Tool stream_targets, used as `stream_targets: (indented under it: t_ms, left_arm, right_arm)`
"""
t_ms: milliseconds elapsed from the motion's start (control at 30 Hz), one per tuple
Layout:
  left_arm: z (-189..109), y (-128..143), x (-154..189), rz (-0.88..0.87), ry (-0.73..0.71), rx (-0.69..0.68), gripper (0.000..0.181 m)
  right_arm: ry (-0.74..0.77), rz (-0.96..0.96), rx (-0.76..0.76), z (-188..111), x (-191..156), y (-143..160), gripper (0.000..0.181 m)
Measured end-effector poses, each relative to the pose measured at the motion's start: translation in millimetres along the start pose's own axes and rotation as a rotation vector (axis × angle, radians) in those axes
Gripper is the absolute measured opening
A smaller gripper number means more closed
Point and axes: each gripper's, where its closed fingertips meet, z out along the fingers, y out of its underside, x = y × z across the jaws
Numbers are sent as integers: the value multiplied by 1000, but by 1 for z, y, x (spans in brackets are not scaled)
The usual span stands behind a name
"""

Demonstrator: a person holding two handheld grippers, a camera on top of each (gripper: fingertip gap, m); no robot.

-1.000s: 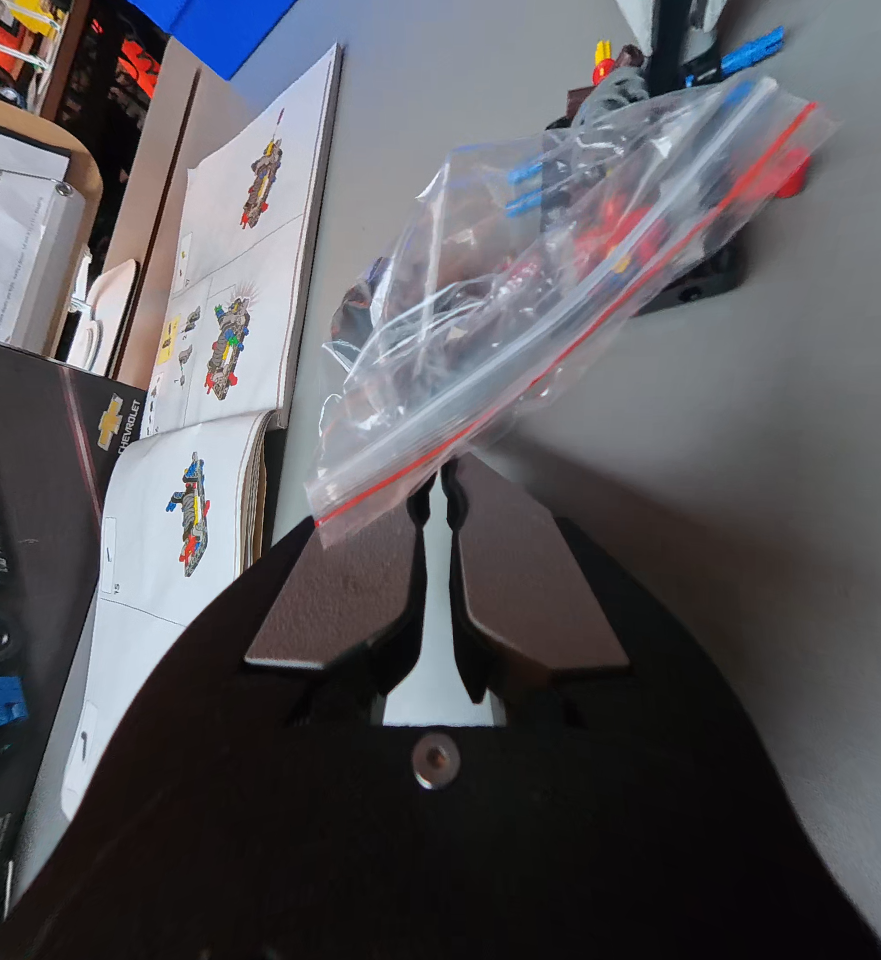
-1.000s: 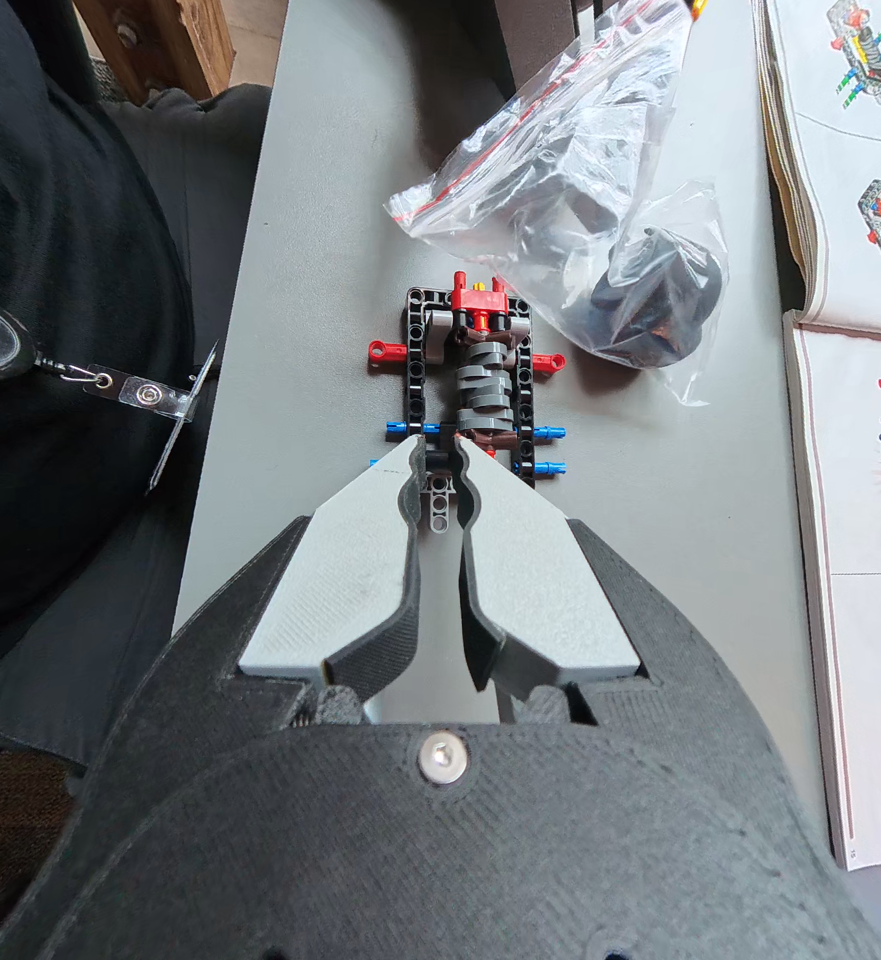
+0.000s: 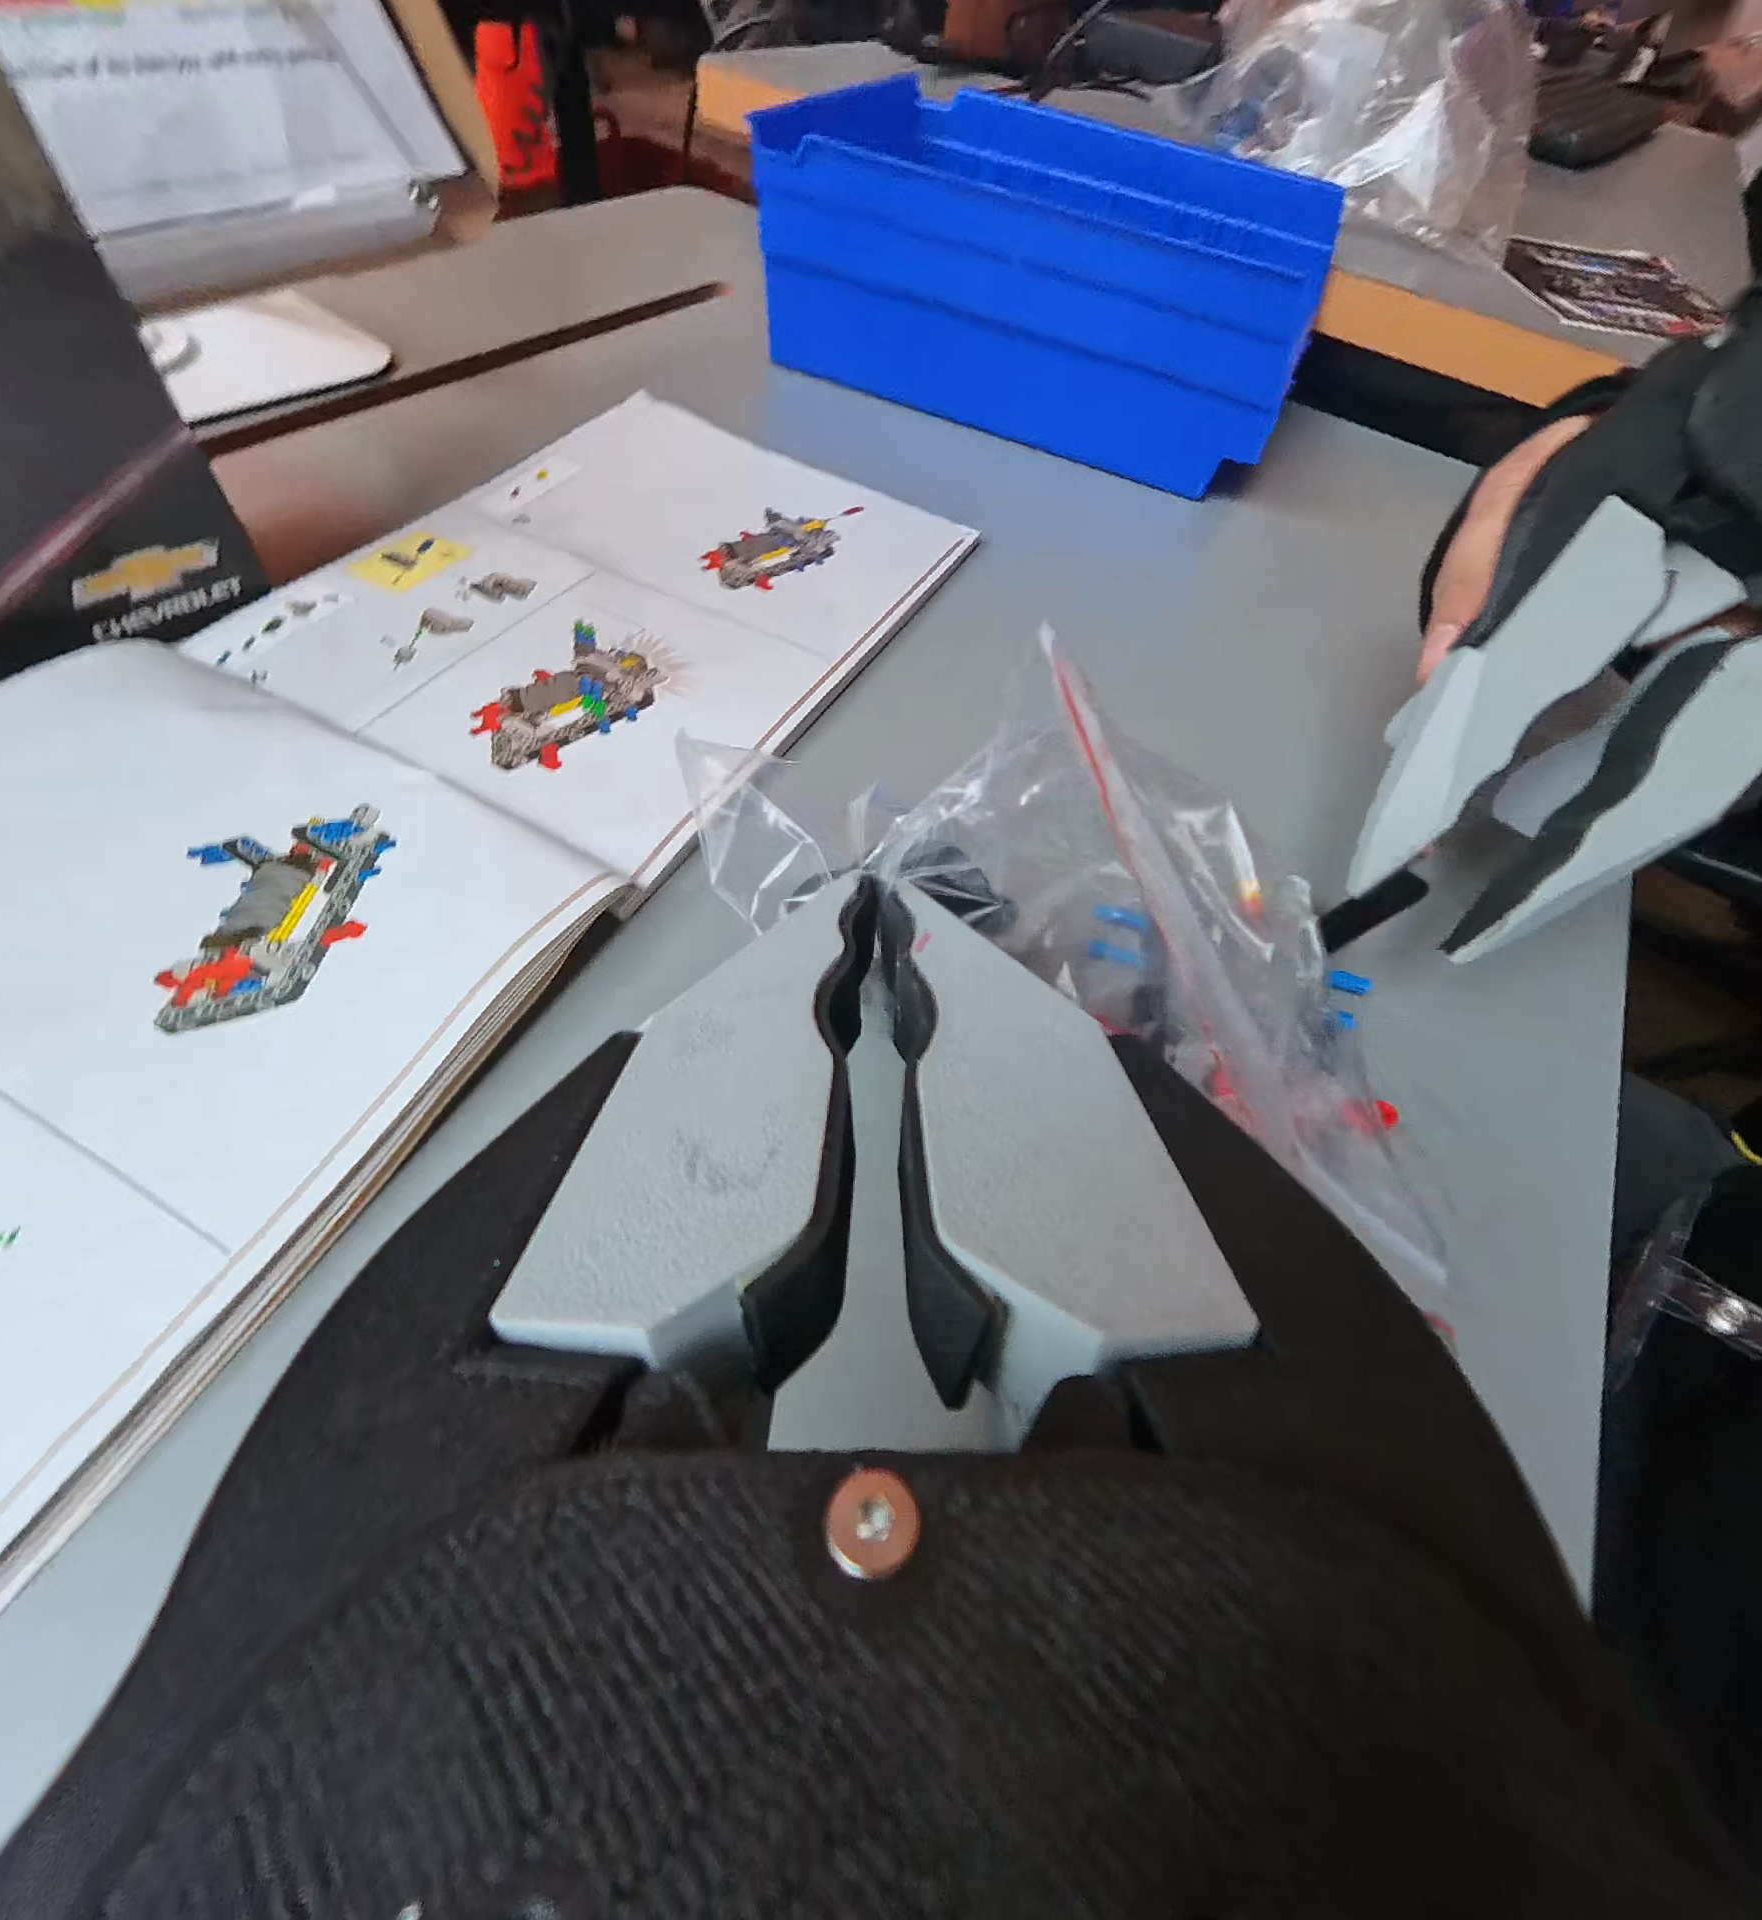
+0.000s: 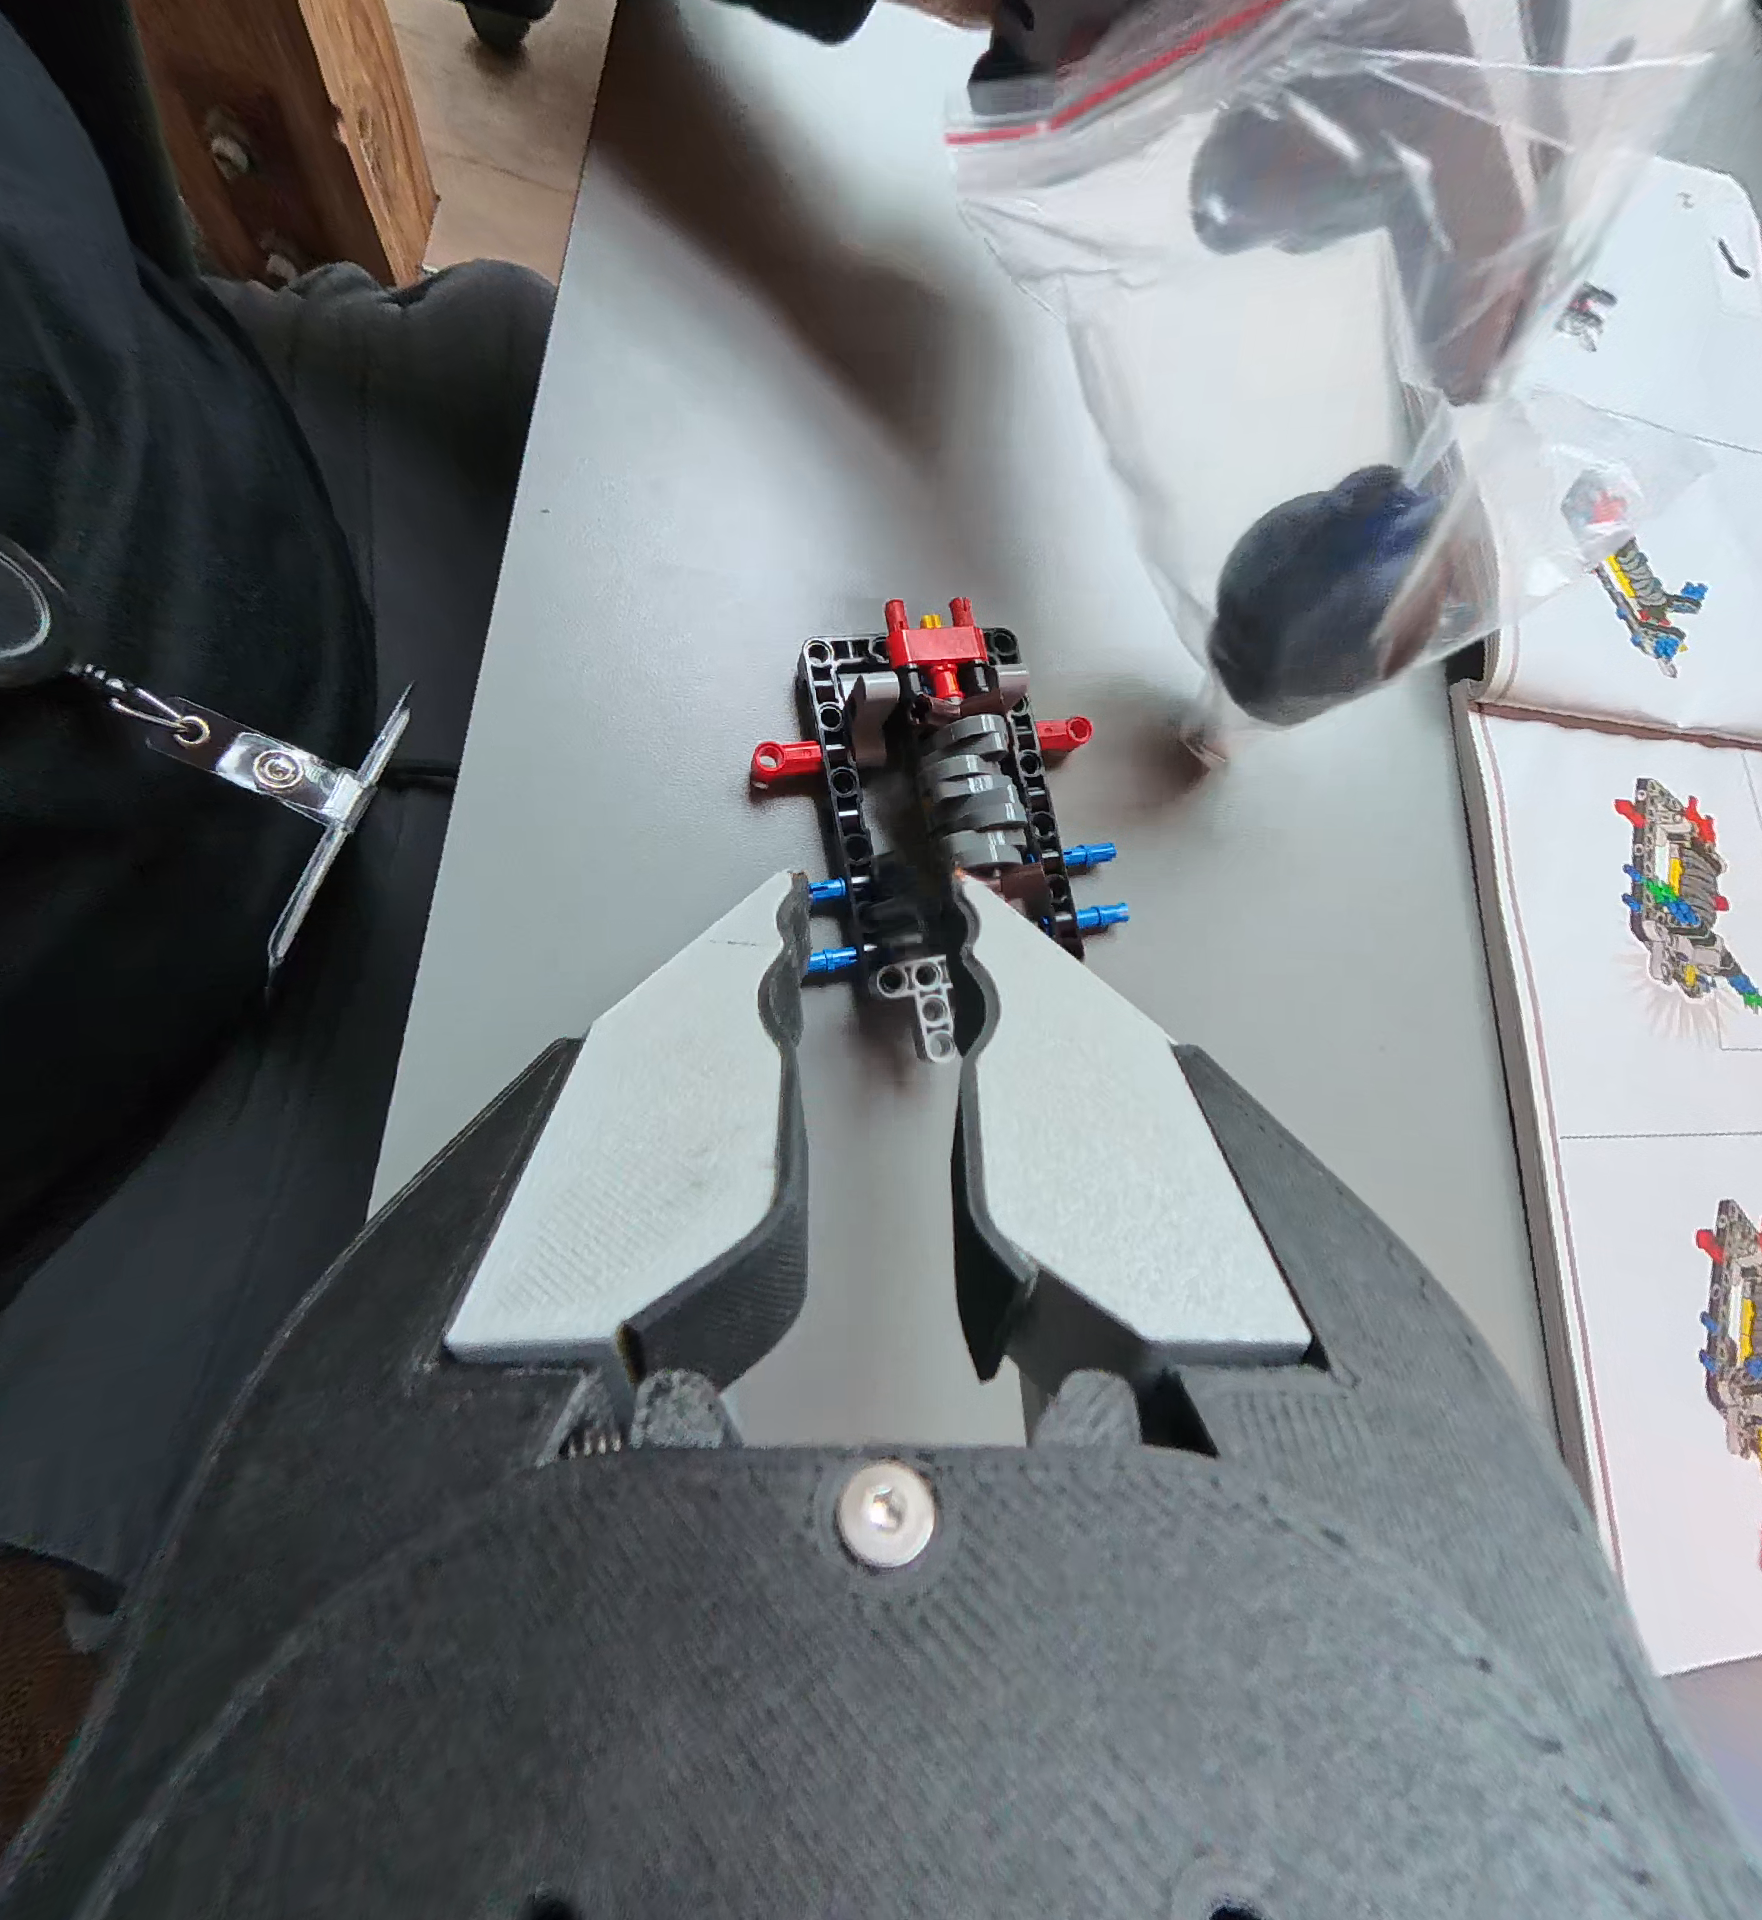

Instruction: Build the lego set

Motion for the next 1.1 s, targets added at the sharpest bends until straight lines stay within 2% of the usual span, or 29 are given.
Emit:
stream_targets:
  t_ms: [333,467,600,633,667,733,767,800,867,933,967,1033,1067,1100]
  left_arm:
    - [1,10,13,249,-5,-34,0]
    - [-8,24,0,318,-30,-69,0]
    - [-14,51,-18,373,-48,-225,0]
    - [-15,61,-26,310,-63,-295,0]
    - [-15,56,-21,150,-2,-289,0]
    - [-27,-8,16,-193,302,-2,0]
    - [-38,-35,19,-244,359,116,0]
    - [-42,-41,13,-216,315,125,0]
    - [-32,-1,-17,-42,78,-111,0]
    - [-25,38,-36,-57,-21,-274,0]
    - [-24,35,-29,-105,28,-245,0]
    - [-37,-11,4,-138,200,-50,0]
    - [-44,-27,11,-93,197,-2,0]
    - [-46,-28,11,-30,151,-21,0]
  right_arm:
    - [12,18,-14,0,4,7,22]
    - [15,24,-4,-2,7,8,22]
    - [15,32,-10,0,9,13,21]
    - [14,33,-10,0,10,14,21]
    - [12,34,-10,0,10,15,21]
    - [14,36,-13,1,11,16,21]
    - [15,36,-13,0,12,16,20]
    - [15,37,-12,0,12,16,20]
    - [18,34,-11,-1,11,16,19]
    - [26,27,-14,-3,12,15,19]
    - [30,25,-15,-4,12,15,19]
    - [35,23,-7,-6,12,12,18]
    - [35,24,-1,-7,12,12,17]
    - [34,25,1,-7,12,11,17]
